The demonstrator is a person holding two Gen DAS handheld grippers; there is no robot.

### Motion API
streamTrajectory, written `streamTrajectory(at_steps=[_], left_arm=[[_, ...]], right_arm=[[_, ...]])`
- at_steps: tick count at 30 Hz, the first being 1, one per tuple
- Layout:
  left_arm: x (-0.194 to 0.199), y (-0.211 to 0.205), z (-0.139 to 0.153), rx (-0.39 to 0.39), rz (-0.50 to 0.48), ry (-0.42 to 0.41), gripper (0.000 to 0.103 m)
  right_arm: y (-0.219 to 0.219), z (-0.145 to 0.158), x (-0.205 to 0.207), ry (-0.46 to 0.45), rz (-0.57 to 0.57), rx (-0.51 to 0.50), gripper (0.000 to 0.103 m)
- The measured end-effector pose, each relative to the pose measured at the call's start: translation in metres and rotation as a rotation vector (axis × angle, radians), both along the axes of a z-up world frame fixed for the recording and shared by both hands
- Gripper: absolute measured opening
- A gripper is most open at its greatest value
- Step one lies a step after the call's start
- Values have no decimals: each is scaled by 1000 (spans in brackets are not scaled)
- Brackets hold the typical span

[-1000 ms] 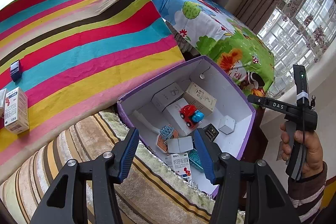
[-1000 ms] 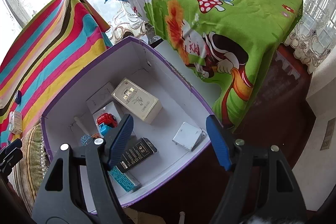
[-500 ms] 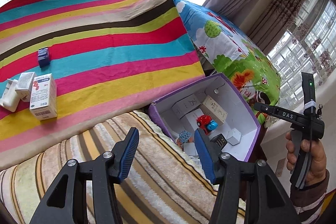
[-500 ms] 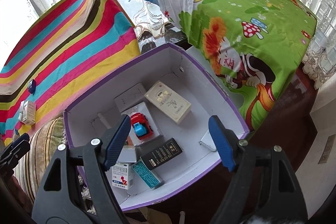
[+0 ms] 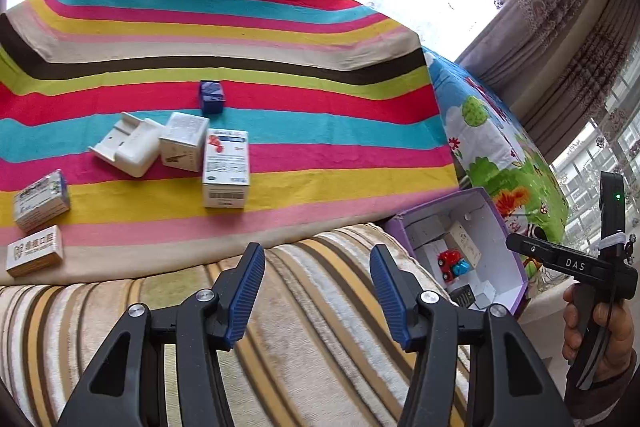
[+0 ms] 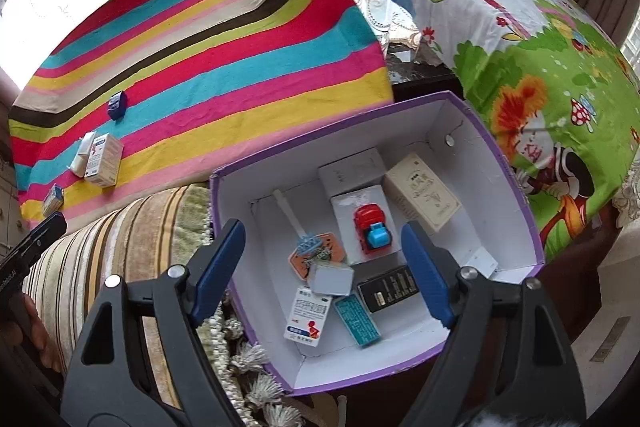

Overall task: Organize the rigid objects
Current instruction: 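Withdraw both open tools from the purple box back to the pile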

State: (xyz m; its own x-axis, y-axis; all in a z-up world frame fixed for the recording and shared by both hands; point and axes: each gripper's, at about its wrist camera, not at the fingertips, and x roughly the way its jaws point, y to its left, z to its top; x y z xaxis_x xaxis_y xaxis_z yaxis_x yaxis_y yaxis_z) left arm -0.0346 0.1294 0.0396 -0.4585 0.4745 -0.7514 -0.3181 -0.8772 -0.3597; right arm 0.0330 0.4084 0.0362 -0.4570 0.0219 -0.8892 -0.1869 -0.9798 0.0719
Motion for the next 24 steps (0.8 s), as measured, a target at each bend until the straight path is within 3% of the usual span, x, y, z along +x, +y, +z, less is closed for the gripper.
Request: streamTrajectory(at_steps=[5,16,24], left_arm=[[2,-41,-2,-15,96,-2,56],[13,-142,-16,-43,368,-58,75],[5,-179,-31,-100,467,-113,82]], right_arm=[[-39,-3,-8,-6,76,-14,83],[-110,-22,-25,-31,170,-65,87],[-162,-49,-42,-69,267,-62,87]])
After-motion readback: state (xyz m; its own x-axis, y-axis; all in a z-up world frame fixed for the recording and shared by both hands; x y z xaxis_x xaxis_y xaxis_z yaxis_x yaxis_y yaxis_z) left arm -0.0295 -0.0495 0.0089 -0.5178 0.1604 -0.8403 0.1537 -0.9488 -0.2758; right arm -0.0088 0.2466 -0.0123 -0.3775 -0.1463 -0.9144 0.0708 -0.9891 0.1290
